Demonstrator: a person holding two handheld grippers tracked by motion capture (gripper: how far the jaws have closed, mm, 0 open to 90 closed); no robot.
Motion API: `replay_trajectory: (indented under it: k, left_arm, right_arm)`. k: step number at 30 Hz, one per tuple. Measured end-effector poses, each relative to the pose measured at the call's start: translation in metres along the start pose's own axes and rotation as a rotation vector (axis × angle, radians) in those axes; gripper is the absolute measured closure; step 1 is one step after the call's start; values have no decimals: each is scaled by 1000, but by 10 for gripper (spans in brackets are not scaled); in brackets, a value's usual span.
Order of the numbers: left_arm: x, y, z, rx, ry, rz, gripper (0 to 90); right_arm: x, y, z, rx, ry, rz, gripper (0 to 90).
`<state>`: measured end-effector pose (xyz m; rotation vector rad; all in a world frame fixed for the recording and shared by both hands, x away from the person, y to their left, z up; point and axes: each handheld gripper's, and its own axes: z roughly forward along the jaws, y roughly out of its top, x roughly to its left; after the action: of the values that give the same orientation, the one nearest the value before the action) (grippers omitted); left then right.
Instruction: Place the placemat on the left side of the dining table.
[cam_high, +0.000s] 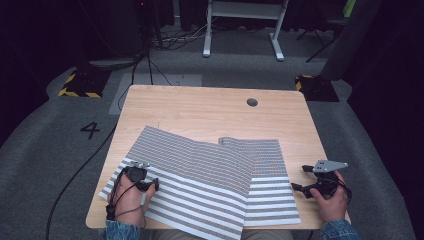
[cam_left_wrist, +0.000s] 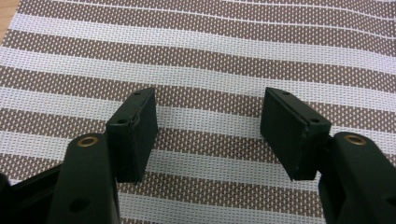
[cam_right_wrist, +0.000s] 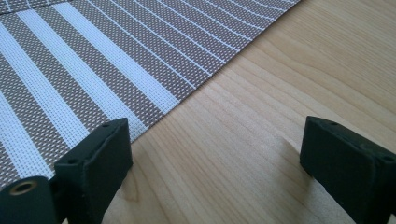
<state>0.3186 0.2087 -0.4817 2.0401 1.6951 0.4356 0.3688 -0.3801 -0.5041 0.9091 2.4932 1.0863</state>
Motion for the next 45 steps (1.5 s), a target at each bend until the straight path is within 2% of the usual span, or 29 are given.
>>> replay_trajectory:
  k: [4, 9, 12, 14, 17, 21, 23, 24, 28, 31, 32, 36, 39, 42, 43, 45]
  left_arm:
    - [1, 3, 1, 4, -4, 8, 398]
    - [5, 7, 4, -21, -13, 10, 475]
    - [8, 8, 6, -47, 1, 10, 599]
    - [7, 8, 8, -66, -11, 14, 661]
    - [8, 9, 9, -86, -24, 48, 801]
    - [8, 10, 7, -107, -44, 85, 855]
    - [8, 12, 3, -144, -58, 108, 860]
    - [8, 13, -1, -178, -73, 116, 860]
    - [4, 21, -22, -263, -108, 155, 861]
    - [3, 30, -35, -306, -111, 205, 860]
    - [3, 34, -40, -321, -126, 222, 858]
    - [9, 52, -52, -360, -113, 256, 854]
    - [15, 72, -52, -371, -104, 295, 851]
    - [17, 96, -43, -358, -84, 328, 840]
    - [16, 104, -39, -352, -85, 341, 826]
    - [15, 119, -30, -365, -80, 350, 726]
  right_arm:
    - [0, 0, 0, 0, 0, 0, 93]
    - [0, 0, 0, 0, 0, 1, 93]
    - [0, 0, 0, 0, 0, 1, 93]
    - [0, 0, 0, 0, 0, 1, 93]
    - [0, 0, 0, 0, 1, 2, 93]
    - [0, 0, 0, 0, 1, 2, 94]
    - [0, 0, 0, 0, 1, 2, 93]
    - [0, 0, 0, 0, 1, 1, 93]
    - [0, 0, 0, 0, 0, 0, 93]
    - [0, 0, 0, 1, 0, 0, 93]
    - [0, 0, 0, 0, 0, 0, 93]
    - [0, 0, 0, 0, 0, 0, 93]
    - [0, 0, 0, 1, 0, 0, 93]
    - [0, 0, 0, 0, 0, -1, 93]
    - [0, 0, 0, 1, 0, 0, 93]
    - [0, 0, 0, 0, 0, 0, 93]
